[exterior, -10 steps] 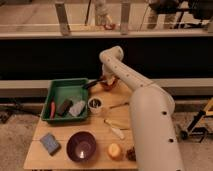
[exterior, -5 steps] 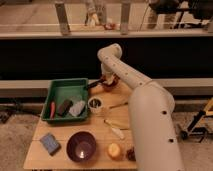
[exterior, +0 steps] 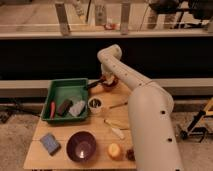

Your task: Place brush in purple bowl

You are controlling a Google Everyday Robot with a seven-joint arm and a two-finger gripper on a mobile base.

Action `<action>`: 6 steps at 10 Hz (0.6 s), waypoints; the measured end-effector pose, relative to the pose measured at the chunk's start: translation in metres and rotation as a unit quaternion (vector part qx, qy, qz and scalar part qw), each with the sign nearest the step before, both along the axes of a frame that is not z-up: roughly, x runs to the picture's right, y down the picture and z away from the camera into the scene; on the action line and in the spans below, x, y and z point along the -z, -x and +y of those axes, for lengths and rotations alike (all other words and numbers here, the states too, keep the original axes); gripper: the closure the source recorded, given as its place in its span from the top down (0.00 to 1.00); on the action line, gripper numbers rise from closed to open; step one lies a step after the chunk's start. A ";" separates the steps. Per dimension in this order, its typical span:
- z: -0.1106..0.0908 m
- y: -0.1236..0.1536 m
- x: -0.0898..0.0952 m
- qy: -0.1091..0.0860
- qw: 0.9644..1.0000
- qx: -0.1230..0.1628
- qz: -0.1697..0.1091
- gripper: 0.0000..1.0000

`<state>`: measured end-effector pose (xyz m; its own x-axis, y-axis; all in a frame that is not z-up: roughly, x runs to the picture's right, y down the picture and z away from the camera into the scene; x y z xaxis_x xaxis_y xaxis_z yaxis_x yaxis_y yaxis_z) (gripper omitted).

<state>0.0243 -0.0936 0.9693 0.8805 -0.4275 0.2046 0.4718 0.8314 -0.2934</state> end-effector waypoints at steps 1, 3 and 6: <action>0.000 0.001 -0.002 0.000 1.000 0.001 0.000 0.60; 0.003 0.004 -0.010 0.002 1.000 0.005 -0.002 0.60; 0.007 -0.001 -0.021 0.010 1.000 0.002 0.000 0.60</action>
